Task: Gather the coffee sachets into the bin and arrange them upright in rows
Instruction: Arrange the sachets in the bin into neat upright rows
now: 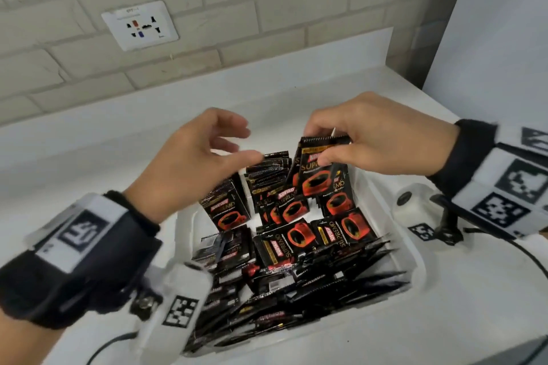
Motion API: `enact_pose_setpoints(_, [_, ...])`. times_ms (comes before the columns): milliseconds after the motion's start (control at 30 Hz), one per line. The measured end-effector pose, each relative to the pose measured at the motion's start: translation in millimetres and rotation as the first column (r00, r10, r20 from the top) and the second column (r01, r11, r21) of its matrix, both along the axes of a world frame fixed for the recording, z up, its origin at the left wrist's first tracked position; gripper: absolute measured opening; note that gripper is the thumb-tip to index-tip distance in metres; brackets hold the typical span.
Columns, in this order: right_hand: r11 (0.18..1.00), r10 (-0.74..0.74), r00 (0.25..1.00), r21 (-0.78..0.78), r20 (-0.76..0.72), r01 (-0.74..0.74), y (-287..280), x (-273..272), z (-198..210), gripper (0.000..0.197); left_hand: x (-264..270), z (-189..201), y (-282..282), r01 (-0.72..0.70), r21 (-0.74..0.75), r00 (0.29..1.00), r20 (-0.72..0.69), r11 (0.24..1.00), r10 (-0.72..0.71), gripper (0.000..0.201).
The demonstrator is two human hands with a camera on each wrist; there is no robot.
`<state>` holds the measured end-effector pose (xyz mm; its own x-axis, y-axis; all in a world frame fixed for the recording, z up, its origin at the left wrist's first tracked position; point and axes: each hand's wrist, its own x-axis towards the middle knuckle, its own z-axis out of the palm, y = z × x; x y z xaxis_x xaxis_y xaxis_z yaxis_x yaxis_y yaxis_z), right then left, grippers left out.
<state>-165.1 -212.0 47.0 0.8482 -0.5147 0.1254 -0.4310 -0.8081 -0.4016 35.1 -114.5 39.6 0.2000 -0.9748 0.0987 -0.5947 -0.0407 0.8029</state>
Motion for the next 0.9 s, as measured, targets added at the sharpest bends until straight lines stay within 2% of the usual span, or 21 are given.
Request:
enact_pose_setpoints(100, [0.998,0.038,0.998,0.042,-0.050,-0.036,5,18,-1,0.015,41,-9,6,-0.129,0.102,0.990,0.065,0.986,0.123,0.025])
enact_pose_setpoints(233, [0.992,0.105,0.991,0.076,-0.083,-0.098,16,62,2,0.021,67,-33,18,-0.227,0.265,0.956,-0.123,0.937,0.267,0.009])
enact_pose_setpoints(300, [0.990,0.126,0.985,0.071,-0.118,-0.118,23,91,-2,0.021,67,-40,22,-0.258,0.276,0.927,-0.199,0.926,0.318,0.020])
enact_pose_setpoints(400, [0.988,0.153,0.964,0.040,-0.216,-0.148,30,128,-18,0.013,62,-42,27,-0.248,0.263,0.909,-0.268,0.932,0.318,0.042])
enact_pose_setpoints(433, [0.987,0.160,0.954,0.023,-0.254,-0.160,32,136,-23,0.012,61,-43,29,-0.244,0.250,0.913,-0.265,0.937,0.309,0.045])
enact_pose_setpoints(500, [0.985,0.156,0.936,-0.020,-0.315,-0.171,34,148,-33,0.013,60,-44,33,-0.257,0.224,0.930,-0.207,0.940,0.304,0.034])
enact_pose_setpoints(533, [0.984,0.153,0.928,-0.039,-0.338,-0.177,35,151,-36,0.013,60,-46,36,-0.268,0.225,0.939,-0.158,0.937,0.307,0.025])
enact_pose_setpoints(600, [0.978,0.157,0.912,-0.067,-0.378,-0.196,38,154,-40,0.012,62,-50,41,-0.291,0.262,0.950,-0.033,0.920,0.310,0.021])
enact_pose_setpoints(700, [0.966,0.160,0.891,-0.119,-0.426,-0.230,40,155,-44,0.019,63,-54,49,-0.257,0.386,0.965,0.155,0.886,0.213,0.019])
enact_pose_setpoints(767, [0.955,0.166,0.875,-0.149,-0.455,-0.258,42,155,-46,0.019,58,-56,54,-0.169,0.509,0.964,0.264,0.844,0.034,0.018])
enact_pose_setpoints(833, [0.950,0.168,0.862,-0.157,-0.478,-0.272,42,155,-48,0.018,49,-56,58,-0.097,0.588,0.934,0.333,0.803,-0.131,0.018])
enact_pose_setpoints(900, [0.949,0.165,0.850,-0.154,-0.500,-0.275,42,155,-50,0.019,42,-57,59,-0.046,0.624,0.904,0.358,0.780,-0.233,0.029])
